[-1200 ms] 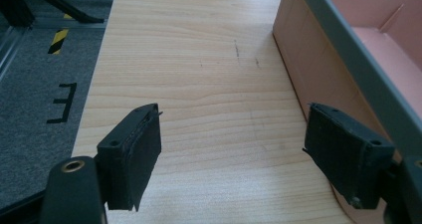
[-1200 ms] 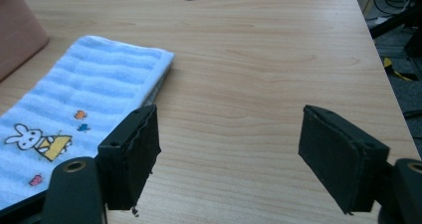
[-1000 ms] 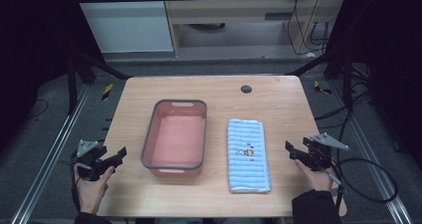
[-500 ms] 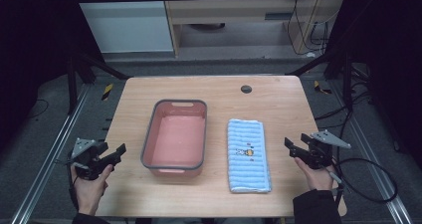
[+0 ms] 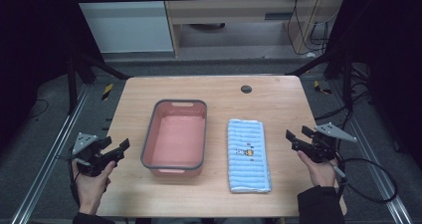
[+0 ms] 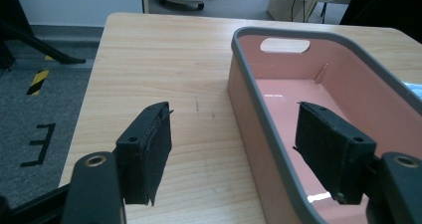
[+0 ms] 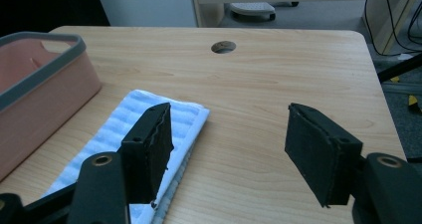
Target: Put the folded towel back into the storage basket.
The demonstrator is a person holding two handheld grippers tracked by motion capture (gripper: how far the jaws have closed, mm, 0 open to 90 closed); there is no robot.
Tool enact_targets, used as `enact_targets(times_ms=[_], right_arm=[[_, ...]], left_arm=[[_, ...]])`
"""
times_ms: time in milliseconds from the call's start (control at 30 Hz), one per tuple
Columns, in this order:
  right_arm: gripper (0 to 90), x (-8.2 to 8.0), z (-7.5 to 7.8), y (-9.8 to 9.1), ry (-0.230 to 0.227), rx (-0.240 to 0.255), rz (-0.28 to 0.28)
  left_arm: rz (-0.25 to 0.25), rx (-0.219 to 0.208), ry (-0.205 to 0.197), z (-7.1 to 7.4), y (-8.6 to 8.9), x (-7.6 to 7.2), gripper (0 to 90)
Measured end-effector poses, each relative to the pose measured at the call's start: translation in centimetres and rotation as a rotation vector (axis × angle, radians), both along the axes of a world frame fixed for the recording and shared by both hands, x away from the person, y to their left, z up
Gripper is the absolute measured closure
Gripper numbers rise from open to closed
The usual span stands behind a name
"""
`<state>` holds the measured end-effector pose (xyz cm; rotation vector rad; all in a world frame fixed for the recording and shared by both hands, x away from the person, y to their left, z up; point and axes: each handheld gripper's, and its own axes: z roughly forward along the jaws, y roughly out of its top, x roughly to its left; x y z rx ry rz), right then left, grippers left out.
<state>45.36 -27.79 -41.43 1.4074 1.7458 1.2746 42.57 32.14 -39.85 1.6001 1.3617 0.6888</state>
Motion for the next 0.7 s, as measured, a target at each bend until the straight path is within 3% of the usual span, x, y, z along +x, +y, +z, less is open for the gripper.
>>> enact_targets(times_ms=[267,700], right_arm=[[35.2,0.3,1.2,0.5,-0.024,0.002,0.008],[37.2,1.4,3.8,1.9,-0.061,-0.022,0.027]], left_arm=[[-0.046,0.003,-0.024,0.9,-2.1,0.1,29.9],[-0.145,0.061,-0.054,1.9,-7.6,0.4,30.0]])
